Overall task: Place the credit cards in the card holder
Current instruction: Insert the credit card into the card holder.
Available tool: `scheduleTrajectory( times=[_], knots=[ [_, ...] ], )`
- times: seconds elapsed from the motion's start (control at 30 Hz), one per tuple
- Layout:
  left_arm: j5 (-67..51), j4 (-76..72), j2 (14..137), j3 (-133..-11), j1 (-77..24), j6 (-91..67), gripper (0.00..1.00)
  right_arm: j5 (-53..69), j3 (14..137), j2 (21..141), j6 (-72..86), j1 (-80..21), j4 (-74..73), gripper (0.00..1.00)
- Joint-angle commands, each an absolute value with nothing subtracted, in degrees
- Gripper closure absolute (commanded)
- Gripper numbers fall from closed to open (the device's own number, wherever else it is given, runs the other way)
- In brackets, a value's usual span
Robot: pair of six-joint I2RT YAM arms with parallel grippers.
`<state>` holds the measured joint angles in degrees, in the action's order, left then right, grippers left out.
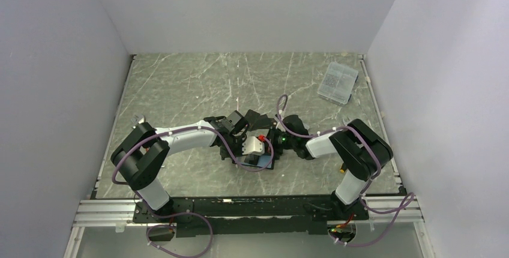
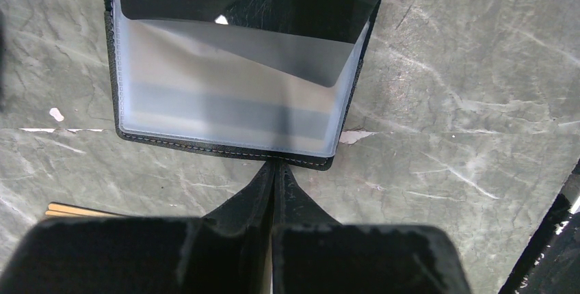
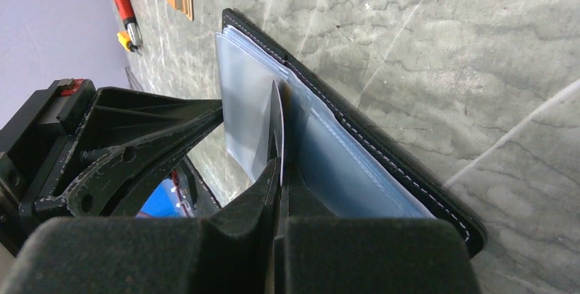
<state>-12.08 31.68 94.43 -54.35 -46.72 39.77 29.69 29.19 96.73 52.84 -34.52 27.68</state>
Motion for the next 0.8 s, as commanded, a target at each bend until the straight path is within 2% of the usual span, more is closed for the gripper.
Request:
scheduleTrajectory(
  times=[0.0, 0.77],
  knots=[
    [-15.78, 33.86, 95.80, -53.57, -48.00, 39.16, 0.94, 28.57, 28.46, 100.06, 49.51, -34.84, 20.05, 1.00],
    [-16.25, 34.04, 95.55, -53.76, -48.04, 38.90, 0.96, 25.84, 23.83, 97.40, 53.99, -34.89, 20.53, 1.00]
  ],
)
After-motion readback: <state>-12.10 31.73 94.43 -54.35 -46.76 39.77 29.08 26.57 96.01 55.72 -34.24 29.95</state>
